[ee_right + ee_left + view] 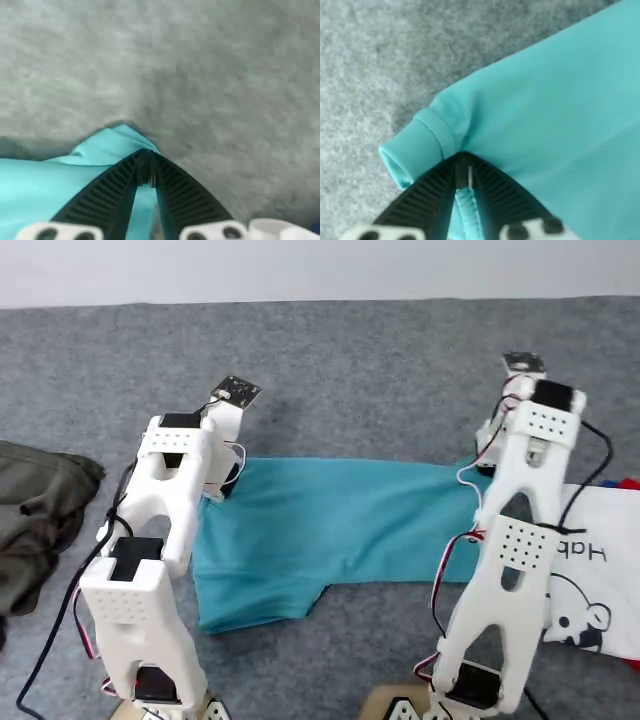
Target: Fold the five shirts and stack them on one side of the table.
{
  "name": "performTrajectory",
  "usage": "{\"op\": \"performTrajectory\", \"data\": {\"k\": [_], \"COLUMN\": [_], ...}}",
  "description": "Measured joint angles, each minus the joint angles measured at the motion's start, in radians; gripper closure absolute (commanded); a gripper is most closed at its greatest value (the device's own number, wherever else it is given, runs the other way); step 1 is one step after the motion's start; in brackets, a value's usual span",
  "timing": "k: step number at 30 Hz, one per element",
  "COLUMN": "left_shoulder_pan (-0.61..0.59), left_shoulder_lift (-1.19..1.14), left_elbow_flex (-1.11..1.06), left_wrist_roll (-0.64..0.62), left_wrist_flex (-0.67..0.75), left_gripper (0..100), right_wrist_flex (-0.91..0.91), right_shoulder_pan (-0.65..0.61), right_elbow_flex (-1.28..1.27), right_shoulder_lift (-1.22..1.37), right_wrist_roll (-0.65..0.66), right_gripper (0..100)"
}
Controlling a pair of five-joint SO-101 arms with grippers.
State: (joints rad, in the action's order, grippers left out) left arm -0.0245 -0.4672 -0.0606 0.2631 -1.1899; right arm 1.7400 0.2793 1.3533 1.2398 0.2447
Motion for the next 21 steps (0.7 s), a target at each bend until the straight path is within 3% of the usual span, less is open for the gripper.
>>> {"op": "performTrajectory", "data": {"k": [9,21], "left_shoulder_pan": [0.003,0.018], "left_shoulder_lift": [0.0,0.034], "left_elbow_flex": [0.0,0.107], "left_wrist_roll": [0.0,-0.083], "left_wrist_flex": [0.0,-0.071], "left_gripper": [99,99], "right_wrist_flex": [0.008,0.012], "right_shoulder_pan": [0.031,-0.072], "right_elbow_flex": [-0.002,-0.002], "right_shoulder_lift": [-0.103,-0.427], "right_wrist_roll": [0.002,0.006], "right_gripper": [98.7,98.7]}}
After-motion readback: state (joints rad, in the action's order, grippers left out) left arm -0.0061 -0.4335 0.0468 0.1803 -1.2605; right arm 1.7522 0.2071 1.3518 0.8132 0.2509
